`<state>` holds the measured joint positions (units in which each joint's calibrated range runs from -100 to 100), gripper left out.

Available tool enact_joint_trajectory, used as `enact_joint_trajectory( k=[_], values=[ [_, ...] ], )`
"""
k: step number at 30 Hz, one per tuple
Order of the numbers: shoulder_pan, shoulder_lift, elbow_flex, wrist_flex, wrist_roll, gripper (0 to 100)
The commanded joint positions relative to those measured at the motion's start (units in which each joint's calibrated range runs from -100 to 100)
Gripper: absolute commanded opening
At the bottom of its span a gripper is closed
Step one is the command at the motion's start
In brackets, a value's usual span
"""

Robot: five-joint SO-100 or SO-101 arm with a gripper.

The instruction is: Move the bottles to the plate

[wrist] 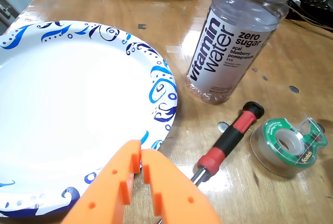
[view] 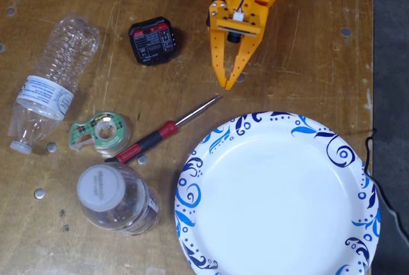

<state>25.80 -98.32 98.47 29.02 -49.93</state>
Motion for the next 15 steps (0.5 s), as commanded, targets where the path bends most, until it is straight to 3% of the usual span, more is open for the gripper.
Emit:
enact_joint_trajectory(
  k=[1, 5, 15],
  values=[
    [19.54, -0.33, 0.45, -9.09, 3.77, 1],
    [19.32, -0.16, 0.54, -9.09, 8.46, 1],
    [19.75, -0.33, 0.54, -8.22, 8.72, 1]
  ],
)
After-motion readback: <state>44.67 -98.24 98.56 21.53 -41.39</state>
